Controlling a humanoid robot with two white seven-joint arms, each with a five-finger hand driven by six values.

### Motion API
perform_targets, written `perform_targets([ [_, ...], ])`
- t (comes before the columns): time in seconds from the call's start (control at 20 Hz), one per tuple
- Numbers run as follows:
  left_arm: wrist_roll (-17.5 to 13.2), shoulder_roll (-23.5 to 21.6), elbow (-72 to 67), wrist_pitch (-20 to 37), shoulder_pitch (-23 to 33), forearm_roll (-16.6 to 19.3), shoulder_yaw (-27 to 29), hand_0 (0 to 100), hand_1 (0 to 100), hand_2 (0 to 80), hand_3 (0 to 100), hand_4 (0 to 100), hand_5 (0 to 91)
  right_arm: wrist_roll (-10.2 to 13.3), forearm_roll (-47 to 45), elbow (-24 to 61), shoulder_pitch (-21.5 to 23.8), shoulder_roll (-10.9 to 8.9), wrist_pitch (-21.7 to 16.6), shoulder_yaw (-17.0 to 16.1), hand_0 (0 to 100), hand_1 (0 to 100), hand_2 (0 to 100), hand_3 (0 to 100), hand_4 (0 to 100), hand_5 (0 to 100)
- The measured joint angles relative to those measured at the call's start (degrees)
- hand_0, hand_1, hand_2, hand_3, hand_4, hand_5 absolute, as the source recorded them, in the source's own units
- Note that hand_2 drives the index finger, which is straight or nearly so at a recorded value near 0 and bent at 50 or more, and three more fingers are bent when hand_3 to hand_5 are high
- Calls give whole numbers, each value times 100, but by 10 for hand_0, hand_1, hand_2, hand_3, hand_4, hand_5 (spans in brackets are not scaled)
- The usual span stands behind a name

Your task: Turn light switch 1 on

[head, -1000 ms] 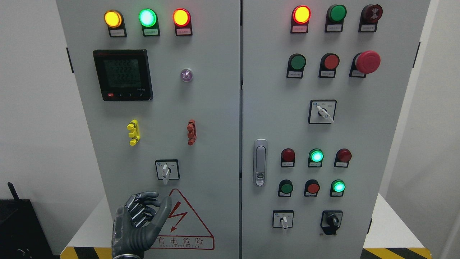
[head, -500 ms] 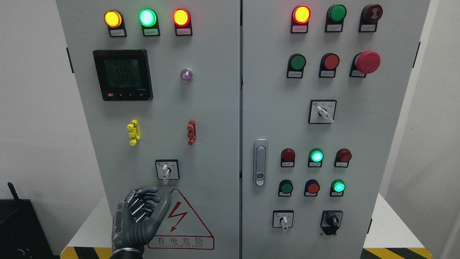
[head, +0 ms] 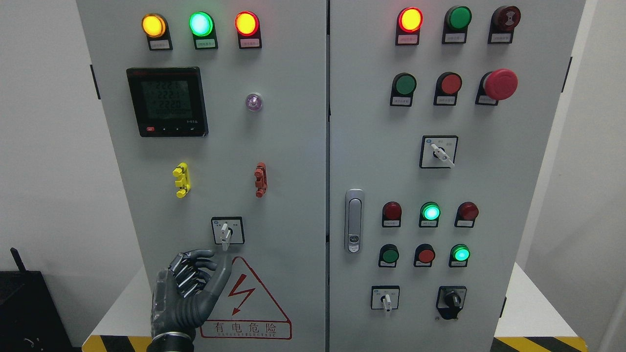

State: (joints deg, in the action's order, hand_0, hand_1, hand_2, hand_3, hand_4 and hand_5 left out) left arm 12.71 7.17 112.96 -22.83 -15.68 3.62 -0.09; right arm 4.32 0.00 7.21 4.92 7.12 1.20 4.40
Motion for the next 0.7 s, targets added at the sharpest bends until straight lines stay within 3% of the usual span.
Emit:
perform_targets([
  [0.7, 13, 5, 0, -302, -216, -12, 7, 131, 742, 498, 715, 819, 739, 0, 0, 0, 0, 0, 0, 0, 0, 0, 0, 0, 0, 0],
])
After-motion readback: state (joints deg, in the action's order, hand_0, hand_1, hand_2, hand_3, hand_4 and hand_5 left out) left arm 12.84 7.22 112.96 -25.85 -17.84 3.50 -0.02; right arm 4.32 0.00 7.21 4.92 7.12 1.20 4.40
